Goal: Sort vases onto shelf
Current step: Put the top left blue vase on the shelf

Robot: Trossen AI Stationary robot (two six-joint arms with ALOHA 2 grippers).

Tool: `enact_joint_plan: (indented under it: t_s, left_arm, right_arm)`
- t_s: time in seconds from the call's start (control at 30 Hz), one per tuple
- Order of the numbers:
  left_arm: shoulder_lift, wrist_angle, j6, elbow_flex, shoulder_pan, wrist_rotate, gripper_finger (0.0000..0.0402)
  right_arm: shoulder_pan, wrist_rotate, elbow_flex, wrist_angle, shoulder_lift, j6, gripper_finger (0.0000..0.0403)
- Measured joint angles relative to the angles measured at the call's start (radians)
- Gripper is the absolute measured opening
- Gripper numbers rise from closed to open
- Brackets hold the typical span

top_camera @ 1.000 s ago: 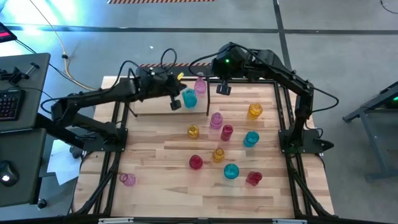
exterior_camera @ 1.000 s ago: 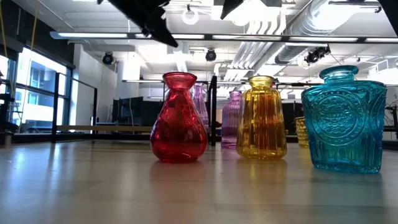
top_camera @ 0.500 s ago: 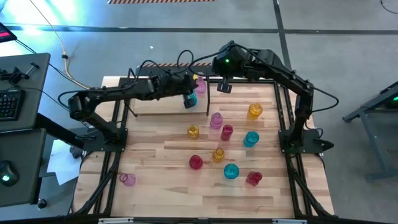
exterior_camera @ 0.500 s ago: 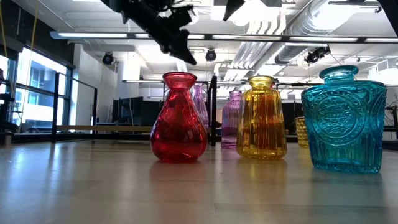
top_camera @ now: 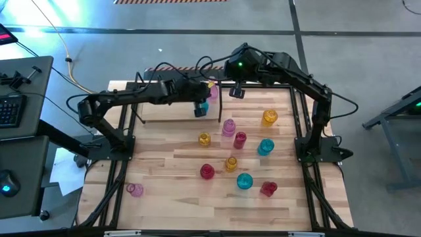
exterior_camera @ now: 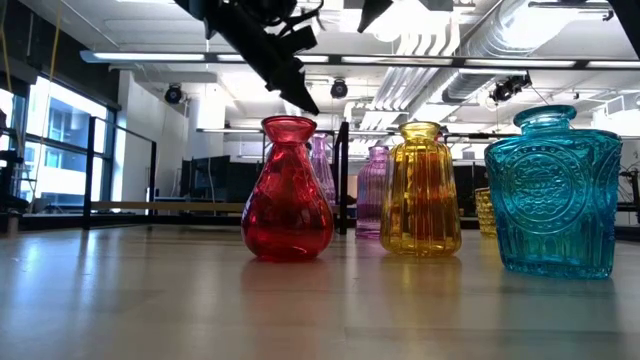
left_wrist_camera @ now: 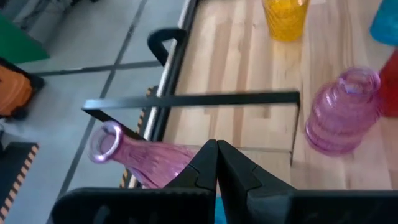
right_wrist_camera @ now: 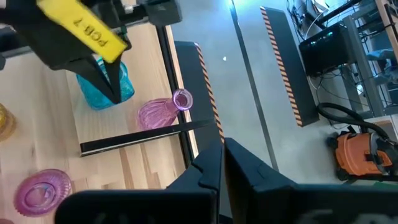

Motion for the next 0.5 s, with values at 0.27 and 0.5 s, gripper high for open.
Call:
enact_joint_plan:
  t_s: [0.27, 0.5]
  left_arm:
    - [0.039, 0.022, 0.043, 0.000, -0.002, -0.006, 0.0000]
    - [0.048, 0.022, 0.052, 0.000, -0.001, -0.006, 0.0000]
  right_arm:
    - [0.000, -0.002, 0.000, 0.007, 0.000, 0.000, 0.0000]
    - [0.000, -0.003, 0.000, 0.007, 0.000, 0.001, 0.0000]
